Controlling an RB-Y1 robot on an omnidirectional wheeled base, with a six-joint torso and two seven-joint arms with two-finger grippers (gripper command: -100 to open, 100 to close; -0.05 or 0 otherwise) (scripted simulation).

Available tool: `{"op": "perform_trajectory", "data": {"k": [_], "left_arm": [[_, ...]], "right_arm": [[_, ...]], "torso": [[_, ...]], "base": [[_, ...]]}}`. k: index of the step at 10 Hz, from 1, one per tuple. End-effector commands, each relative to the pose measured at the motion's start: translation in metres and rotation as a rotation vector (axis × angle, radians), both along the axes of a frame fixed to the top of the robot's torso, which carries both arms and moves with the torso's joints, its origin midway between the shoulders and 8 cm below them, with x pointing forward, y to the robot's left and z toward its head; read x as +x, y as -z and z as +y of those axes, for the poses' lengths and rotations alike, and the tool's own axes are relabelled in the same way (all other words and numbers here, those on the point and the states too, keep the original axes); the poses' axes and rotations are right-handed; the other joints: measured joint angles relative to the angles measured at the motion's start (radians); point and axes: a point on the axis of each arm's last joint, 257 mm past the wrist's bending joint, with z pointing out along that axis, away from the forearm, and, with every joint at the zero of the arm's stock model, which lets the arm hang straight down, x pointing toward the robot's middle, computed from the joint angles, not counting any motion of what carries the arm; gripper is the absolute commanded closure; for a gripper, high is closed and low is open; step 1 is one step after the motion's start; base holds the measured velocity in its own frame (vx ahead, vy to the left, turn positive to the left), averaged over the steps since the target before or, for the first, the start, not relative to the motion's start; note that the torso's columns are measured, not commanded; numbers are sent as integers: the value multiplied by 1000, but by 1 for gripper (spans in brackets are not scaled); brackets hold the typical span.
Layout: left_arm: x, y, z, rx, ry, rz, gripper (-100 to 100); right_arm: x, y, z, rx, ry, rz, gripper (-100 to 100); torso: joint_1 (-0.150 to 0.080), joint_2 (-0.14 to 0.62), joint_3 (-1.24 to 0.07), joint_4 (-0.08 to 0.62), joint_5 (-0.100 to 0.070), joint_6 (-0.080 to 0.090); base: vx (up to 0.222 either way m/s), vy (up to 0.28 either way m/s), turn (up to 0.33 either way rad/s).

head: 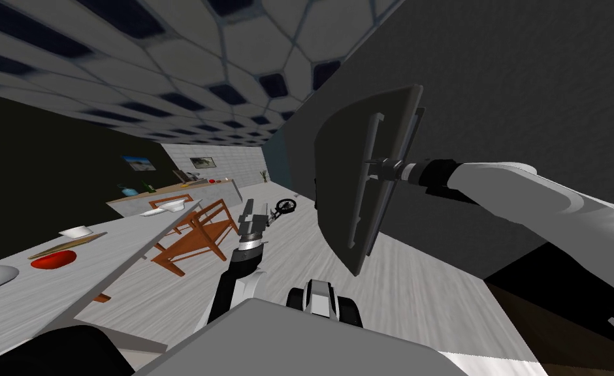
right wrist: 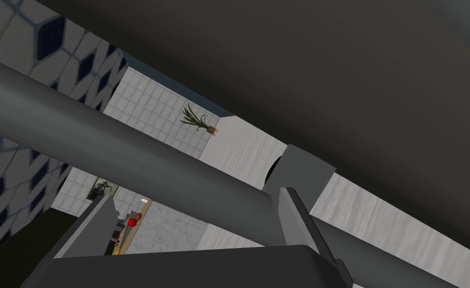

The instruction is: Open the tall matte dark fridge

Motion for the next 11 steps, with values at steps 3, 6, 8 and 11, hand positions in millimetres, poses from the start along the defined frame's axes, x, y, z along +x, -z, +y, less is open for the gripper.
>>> {"op": "perform_trajectory", "data": {"k": [3,6,8,11], "left_arm": [[0,0,0,0,0,0,0],[0,0,0,0,0,0,0],[0,0,0,0,0,0,0],[0,0,0,0,0,0,0]], "right_arm": [[-4,-49,-6,62,-4,-26,-100],[-7,-69,-11,100,-6,-19,-100],[-9,-79,-14,122,-7,-15,-100],[-11,-90,-16,144,-9,-12,-100]], "torso": [[1,-1,-1,0,1,-1],[3,-2,-2,-1,2,-2],[3,-2,-2,-1,2,-2],[6,-2,-6,3,5,-3]], "base": [[12,6,5],[15,0,14],[8,3,8],[6,5,10]]}}
